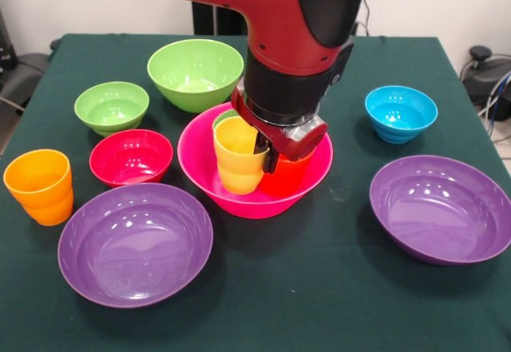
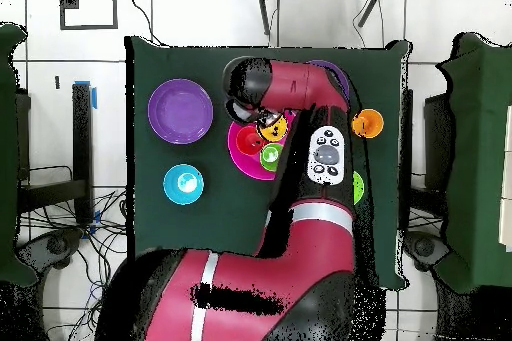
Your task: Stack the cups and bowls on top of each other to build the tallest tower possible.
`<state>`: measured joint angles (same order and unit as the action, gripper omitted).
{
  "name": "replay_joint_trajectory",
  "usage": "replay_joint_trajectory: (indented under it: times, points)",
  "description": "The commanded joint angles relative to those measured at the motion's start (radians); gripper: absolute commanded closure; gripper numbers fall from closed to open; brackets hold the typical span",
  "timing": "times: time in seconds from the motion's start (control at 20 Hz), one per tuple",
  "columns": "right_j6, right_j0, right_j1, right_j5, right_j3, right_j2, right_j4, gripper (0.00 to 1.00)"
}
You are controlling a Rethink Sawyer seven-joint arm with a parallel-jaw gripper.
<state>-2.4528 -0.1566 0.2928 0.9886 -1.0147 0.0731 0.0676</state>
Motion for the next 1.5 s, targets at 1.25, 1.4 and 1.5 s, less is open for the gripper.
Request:
replay_joint_trajectory:
  times: [1.25,1.4,1.5]
  points:
    - [0.322,-0.049,-0.022,0.077,-0.024,-0.124,0.102,1.0]
    - [0.318,-0.047,-0.01,0.037,-0.034,-0.107,0.121,0.0]
    - [0.313,-0.045,-0.006,0.039,-0.034,-0.099,0.126,0.0]
